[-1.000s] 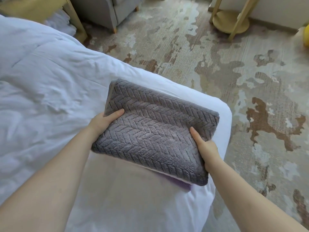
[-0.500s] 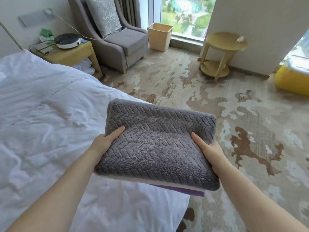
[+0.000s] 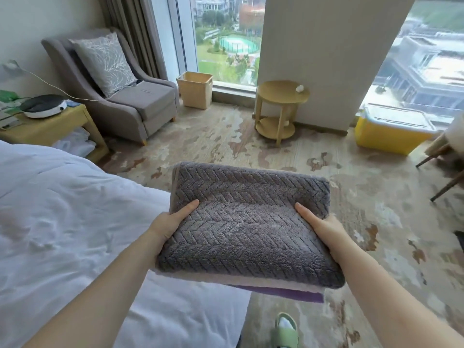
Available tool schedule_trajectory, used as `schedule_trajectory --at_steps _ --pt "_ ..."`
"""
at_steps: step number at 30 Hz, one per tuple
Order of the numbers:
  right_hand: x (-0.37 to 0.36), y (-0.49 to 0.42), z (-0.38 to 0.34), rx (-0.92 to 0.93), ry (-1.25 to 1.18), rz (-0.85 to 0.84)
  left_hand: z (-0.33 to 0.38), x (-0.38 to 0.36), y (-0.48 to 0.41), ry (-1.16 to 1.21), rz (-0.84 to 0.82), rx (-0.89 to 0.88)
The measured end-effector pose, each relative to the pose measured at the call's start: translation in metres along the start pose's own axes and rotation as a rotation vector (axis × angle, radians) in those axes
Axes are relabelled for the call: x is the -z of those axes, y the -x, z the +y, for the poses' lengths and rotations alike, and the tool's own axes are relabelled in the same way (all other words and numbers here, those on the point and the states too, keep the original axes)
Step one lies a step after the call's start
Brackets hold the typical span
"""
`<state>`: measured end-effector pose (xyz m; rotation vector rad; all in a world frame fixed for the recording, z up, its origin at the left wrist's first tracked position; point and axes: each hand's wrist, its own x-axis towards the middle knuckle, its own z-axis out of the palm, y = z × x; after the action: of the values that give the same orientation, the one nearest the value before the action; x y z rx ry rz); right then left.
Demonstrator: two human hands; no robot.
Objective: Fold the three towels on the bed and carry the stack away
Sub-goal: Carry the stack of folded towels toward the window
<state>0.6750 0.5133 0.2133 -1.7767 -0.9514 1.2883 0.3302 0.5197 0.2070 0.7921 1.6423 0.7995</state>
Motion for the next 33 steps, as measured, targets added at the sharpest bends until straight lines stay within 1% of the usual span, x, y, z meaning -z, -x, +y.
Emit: schedule_trajectory --at_steps 2,6,10,13,16,19,24,30,33 --pt "0.025 -0.045 -0.014 -0.024 0.017 0.004 0.024 -0.035 -0.030 -0.024 -0.021 0.016" --pt "0.076 -0.128 -0.058 -0.066 0.035 -0.062 0.080 -0.095 -0.087 -0.017 -0.017 0.044" --pt "0.109 -0.195 -0.109 -0.013 0.050 -0.102 0.133 -0.132 -0.133 -0.011 0.009 0.043" --pt "0.113 -0.239 -0.139 0.015 0.060 -0.119 0.166 -0.146 -0.163 -0.013 0.036 0.023" --pt "0.104 -0.287 -0.156 0.027 0.026 -0.130 0.187 -0.152 -0.200 0.000 0.071 0.035" --pt "0.087 -0.336 -0.168 0.006 0.054 -0.142 0.199 -0.155 -0.244 0.009 0.096 0.069" --pt "0.040 -0.442 -0.198 -0.038 0.066 -0.180 0.238 -0.148 -0.342 0.022 0.137 0.097" --pt "-0.020 -0.561 -0.291 -0.004 0.074 -0.239 0.328 -0.121 -0.446 0.014 0.249 -0.013" --pt "-0.041 -0.609 -0.336 0.011 0.035 -0.301 0.369 -0.105 -0.490 0.050 0.283 -0.005"
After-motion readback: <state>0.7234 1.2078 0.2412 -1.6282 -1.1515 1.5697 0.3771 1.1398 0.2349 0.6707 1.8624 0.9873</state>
